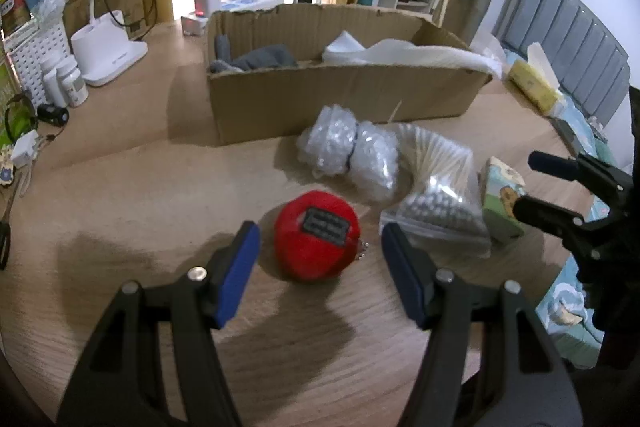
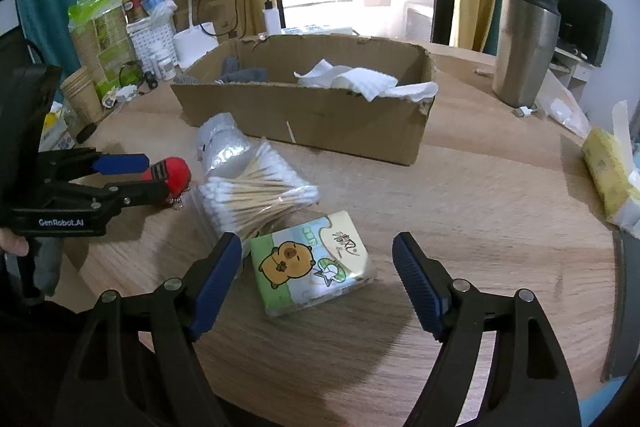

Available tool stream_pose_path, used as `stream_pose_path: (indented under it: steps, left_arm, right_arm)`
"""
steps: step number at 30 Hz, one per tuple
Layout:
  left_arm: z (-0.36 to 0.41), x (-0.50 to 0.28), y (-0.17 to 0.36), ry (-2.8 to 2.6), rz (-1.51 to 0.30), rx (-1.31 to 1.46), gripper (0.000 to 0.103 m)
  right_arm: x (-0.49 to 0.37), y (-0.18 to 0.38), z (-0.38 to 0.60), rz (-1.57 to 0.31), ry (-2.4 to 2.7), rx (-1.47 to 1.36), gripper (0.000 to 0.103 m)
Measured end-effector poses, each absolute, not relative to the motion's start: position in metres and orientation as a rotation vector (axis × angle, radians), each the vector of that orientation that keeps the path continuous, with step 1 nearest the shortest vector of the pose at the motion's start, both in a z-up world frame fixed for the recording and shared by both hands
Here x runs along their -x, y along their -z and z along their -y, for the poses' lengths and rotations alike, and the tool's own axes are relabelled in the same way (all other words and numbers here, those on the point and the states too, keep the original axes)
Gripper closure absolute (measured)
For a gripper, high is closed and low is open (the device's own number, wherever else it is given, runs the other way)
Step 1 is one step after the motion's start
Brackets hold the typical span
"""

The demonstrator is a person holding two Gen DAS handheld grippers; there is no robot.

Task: Organize soft objects
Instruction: 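Move the left gripper to the red tape measure while the right gripper reaches the tissue pack, then grasp the red tape measure with the left gripper while the right gripper grasps the cartoon tissue pack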

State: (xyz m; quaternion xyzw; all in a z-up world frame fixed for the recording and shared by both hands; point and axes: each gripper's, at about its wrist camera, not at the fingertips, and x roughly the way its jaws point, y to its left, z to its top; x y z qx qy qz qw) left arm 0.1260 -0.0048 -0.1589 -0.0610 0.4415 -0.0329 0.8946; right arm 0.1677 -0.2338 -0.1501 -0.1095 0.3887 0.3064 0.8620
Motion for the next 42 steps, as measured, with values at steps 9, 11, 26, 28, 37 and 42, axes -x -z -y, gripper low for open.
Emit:
stream_pose_path:
  steps: [9, 11, 26, 28, 37, 42]
  left_arm:
    - [0.001, -0.136, 0.167, 0.035, -0.950, 0.114, 0.038]
    - [0.000, -0.138, 0.169, 0.032, -0.958, 0.118, 0.038]
    - [0.002, -0.147, 0.173, 0.032, -0.973, 0.103, 0.038]
    - [0.003, -0.146, 0.173, 0.038, -0.969, 0.096, 0.038]
    - [0.007, -0.141, 0.171, 0.078, -0.941, 0.073, 0.046]
    - [0.009, -0.138, 0.168, 0.091, -0.932, 0.060, 0.052]
  right_arm:
    - [-0.169, 0.161, 0.229, -0.828, -0.664, 0.272, 0.022]
    - [-0.172, 0.162, 0.230, -0.831, -0.661, 0.269, 0.022]
    - [-0.180, 0.166, 0.227, -0.861, -0.666, 0.259, 0.022]
    - [-0.180, 0.170, 0.224, -0.878, -0.669, 0.264, 0.022]
    - [-0.184, 0.170, 0.224, -0.884, -0.652, 0.248, 0.032]
    - [-0.185, 0.169, 0.224, -0.883, -0.643, 0.251, 0.034]
